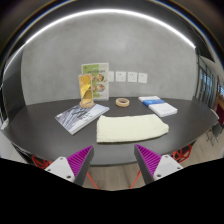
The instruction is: Fold towel
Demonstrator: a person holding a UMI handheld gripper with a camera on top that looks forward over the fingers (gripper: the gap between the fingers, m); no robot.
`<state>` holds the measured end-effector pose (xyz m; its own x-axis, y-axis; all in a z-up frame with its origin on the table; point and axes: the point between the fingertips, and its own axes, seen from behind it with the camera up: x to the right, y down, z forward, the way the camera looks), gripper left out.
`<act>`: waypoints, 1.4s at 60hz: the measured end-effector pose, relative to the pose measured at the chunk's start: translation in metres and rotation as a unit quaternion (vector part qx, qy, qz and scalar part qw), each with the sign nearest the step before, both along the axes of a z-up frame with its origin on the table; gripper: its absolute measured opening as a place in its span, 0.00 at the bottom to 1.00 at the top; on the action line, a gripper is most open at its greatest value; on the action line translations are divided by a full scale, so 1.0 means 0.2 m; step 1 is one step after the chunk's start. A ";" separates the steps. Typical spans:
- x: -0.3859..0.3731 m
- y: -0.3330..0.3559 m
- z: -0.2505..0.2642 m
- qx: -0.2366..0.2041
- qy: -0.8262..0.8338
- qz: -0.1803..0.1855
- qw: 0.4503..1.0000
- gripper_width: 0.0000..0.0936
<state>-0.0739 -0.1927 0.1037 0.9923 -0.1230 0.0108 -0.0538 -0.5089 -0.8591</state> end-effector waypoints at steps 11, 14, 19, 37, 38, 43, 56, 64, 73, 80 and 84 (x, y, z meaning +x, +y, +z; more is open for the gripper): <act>-0.13 0.48 -0.21 0.003 0.008 0.064 0.998 0.90; -0.15 0.61 -0.26 0.006 -0.002 0.080 0.997 0.89; -0.19 0.80 -0.32 0.016 -0.024 0.106 0.994 0.88; -0.12 1.01 -0.57 -0.029 -0.053 0.132 0.989 0.07; -0.12 1.01 -0.57 -0.027 -0.045 0.128 0.990 0.06; -0.14 1.02 -0.57 -0.025 -0.043 0.146 0.988 0.04; -0.01 1.06 -0.32 0.026 -0.009 0.160 0.987 0.01; 0.40 1.10 -0.08 0.067 0.003 0.102 0.993 0.02; 1.04 1.07 -0.19 0.041 -0.014 0.004 0.999 0.03; 1.30 1.03 -0.43 -0.013 -0.014 -0.032 0.999 0.03; 1.32 1.05 -0.45 -0.006 -0.007 -0.024 1.000 0.04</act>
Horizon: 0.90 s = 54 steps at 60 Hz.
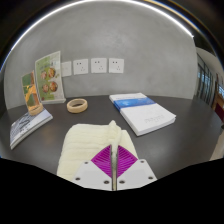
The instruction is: Fold towel
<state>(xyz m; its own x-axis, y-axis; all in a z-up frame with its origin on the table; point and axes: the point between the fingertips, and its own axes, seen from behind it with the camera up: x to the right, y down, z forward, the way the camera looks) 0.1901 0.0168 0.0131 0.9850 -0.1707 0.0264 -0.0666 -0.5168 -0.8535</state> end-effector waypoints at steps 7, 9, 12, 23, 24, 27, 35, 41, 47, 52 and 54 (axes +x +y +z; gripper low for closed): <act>0.00 -0.02 0.01 0.000 -0.018 0.002 1.000 0.11; 0.00 -0.04 0.02 -0.005 -0.022 -0.002 1.000 0.29; 0.06 -0.09 0.04 -0.012 -0.043 -0.025 0.999 0.59; -0.04 -0.36 0.21 0.007 -0.066 -0.039 0.997 0.88; -0.07 -0.39 0.23 0.008 -0.064 -0.039 0.997 0.88; -0.15 -0.50 0.27 0.011 -0.059 -0.035 0.998 0.88; -0.46 -0.77 0.34 0.019 -0.039 -0.018 0.999 0.88; -0.68 -0.97 0.37 0.019 -0.041 0.001 0.999 0.88; -0.84 -1.16 0.37 0.013 -0.044 0.016 0.999 0.87; -0.91 -1.28 0.40 0.012 -0.050 0.026 0.998 0.88; -0.93 -1.31 0.41 0.015 -0.056 0.030 0.998 0.88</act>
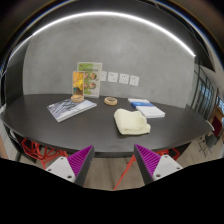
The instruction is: Fold towel
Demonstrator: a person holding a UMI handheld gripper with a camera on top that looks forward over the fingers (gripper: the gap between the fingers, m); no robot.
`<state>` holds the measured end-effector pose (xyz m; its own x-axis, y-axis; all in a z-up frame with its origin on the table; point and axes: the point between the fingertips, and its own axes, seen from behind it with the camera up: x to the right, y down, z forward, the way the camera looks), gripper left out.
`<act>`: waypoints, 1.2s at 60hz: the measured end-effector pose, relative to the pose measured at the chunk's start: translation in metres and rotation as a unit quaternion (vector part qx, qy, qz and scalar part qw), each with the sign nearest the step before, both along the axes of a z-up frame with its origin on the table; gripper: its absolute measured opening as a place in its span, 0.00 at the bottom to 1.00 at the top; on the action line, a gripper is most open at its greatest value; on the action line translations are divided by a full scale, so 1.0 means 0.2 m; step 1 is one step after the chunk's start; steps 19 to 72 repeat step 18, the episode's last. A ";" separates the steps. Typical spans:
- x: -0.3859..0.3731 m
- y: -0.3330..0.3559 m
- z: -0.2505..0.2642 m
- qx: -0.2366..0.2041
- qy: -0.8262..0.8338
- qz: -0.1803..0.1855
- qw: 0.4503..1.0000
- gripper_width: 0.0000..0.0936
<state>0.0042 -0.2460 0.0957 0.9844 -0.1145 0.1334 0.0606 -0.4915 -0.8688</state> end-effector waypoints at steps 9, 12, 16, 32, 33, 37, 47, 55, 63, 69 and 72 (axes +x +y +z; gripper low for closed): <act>0.04 -0.09 0.02 0.018 -0.010 0.006 1.000 0.88; 0.06 -0.09 0.01 0.025 0.001 0.008 1.000 0.88; 0.09 -0.08 -0.01 0.026 0.023 0.015 0.999 0.88; 0.11 -0.08 -0.02 0.026 0.033 0.019 0.999 0.88; 0.11 -0.08 -0.02 0.026 0.033 0.019 0.999 0.88; 0.11 -0.08 -0.02 0.026 0.033 0.019 0.999 0.88; 0.11 -0.08 -0.02 0.026 0.033 0.019 0.999 0.88; 0.11 -0.08 -0.02 0.026 0.033 0.019 0.999 0.88; 0.11 -0.08 -0.02 0.026 0.033 0.019 0.999 0.88; 0.11 -0.08 -0.02 0.026 0.033 0.019 0.999 0.88; 0.11 -0.08 -0.02 0.026 0.033 0.019 0.999 0.88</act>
